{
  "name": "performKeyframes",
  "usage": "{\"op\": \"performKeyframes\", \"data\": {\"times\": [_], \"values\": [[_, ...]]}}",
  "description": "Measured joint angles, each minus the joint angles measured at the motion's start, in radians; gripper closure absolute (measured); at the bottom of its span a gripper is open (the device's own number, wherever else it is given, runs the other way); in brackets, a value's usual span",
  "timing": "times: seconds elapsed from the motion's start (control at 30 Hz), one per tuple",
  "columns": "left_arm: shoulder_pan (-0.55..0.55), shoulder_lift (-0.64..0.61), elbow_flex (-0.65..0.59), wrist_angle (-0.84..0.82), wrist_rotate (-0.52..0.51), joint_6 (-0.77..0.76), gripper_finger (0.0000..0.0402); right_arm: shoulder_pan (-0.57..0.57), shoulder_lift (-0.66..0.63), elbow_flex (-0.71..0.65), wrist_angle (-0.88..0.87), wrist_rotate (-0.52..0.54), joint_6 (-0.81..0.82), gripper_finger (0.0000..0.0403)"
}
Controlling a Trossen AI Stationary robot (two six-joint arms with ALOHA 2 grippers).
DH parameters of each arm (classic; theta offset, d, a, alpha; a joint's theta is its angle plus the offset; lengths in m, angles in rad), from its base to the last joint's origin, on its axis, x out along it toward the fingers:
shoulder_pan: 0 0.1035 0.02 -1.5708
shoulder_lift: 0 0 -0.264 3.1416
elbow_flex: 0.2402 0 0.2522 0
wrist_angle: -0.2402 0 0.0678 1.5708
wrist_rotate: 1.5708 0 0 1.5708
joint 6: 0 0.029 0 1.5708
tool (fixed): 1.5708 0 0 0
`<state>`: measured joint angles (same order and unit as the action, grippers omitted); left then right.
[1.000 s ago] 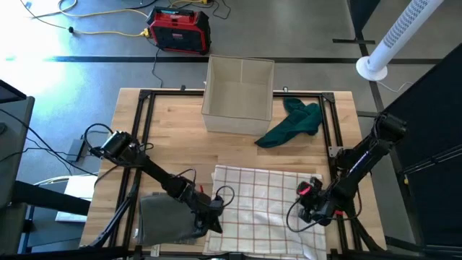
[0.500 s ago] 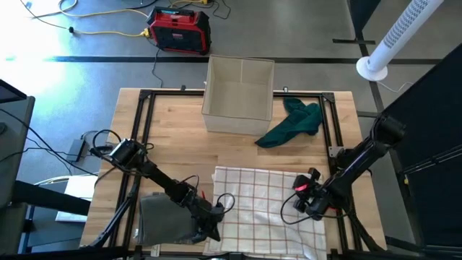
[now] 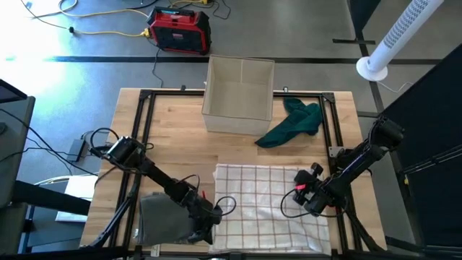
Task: Fold towel
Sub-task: Fold the white checkered towel
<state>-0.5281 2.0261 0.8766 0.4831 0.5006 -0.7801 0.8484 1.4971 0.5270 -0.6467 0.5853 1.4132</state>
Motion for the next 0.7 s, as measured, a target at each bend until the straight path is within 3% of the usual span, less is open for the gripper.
{"op": "performKeyframes", "data": {"times": [0.2,0.33,0.47,0.7], "values": [[0.087,-0.104,-0.009,-0.26,-0.154,0.135,0.0402,-0.036,0.0,-0.002,-0.012,0.022,0.0,0.0403],[0.139,-0.233,-0.018,-0.479,-0.351,0.214,0.0401,-0.081,0.002,-0.004,-0.037,0.045,-0.005,0.0403],[0.16,-0.325,-0.013,-0.457,-0.407,0.253,0.0401,-0.094,-0.016,0.029,-0.088,0.043,-0.034,0.0403],[0.101,-0.345,-0.009,-0.257,-0.358,0.288,0.0401,-0.044,-0.104,0.162,-0.095,0.0,-0.117,0.0403]]}}
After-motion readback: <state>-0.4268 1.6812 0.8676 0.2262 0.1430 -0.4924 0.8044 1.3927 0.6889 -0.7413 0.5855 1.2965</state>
